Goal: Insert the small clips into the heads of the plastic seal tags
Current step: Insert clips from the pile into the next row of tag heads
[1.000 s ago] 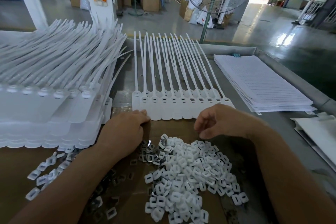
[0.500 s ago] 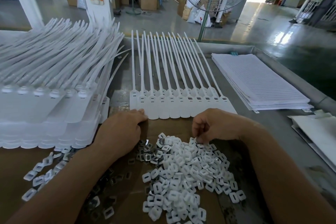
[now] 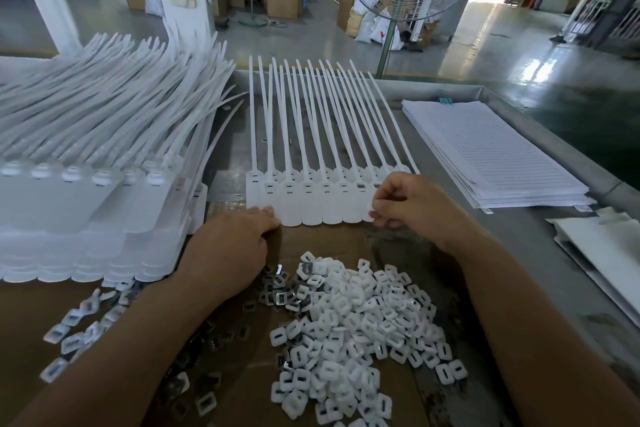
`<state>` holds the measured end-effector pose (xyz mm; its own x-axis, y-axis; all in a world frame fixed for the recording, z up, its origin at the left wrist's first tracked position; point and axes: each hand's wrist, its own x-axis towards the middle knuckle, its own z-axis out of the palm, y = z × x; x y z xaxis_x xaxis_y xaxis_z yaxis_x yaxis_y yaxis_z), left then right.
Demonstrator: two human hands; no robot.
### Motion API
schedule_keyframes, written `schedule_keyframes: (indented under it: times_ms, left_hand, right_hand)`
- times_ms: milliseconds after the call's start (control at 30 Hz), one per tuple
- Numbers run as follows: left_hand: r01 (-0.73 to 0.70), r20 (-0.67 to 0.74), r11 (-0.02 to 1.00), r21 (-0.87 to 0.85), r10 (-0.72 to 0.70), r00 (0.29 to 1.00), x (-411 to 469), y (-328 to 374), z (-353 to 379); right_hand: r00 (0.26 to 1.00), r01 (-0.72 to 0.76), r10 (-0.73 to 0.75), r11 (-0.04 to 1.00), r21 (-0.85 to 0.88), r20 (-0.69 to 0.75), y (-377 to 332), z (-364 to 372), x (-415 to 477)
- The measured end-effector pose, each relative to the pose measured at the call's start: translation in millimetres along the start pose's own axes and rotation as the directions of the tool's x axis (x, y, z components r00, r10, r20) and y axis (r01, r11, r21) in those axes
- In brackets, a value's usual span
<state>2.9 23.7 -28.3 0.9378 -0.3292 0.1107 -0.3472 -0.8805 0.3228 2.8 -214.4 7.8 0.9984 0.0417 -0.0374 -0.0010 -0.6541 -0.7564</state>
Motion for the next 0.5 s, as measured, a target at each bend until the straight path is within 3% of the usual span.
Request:
schedule_keyframes:
  times_ms: [133, 500]
  left_hand:
    - [0.006, 0.004, 1.0, -0.007, -0.006, 1.0, 0, 0, 0]
    - [-0.004, 0.011, 1.0, -0.016, 0.004, 1.0, 1, -1, 1]
  right_hand:
    - [0.992, -0.007, -0.001, 0.998, -0.061, -0.129, 7, 0, 7]
    - [0.97, -0.021, 0.015, 1.0, -0.02, -0.244, 14, 8, 47]
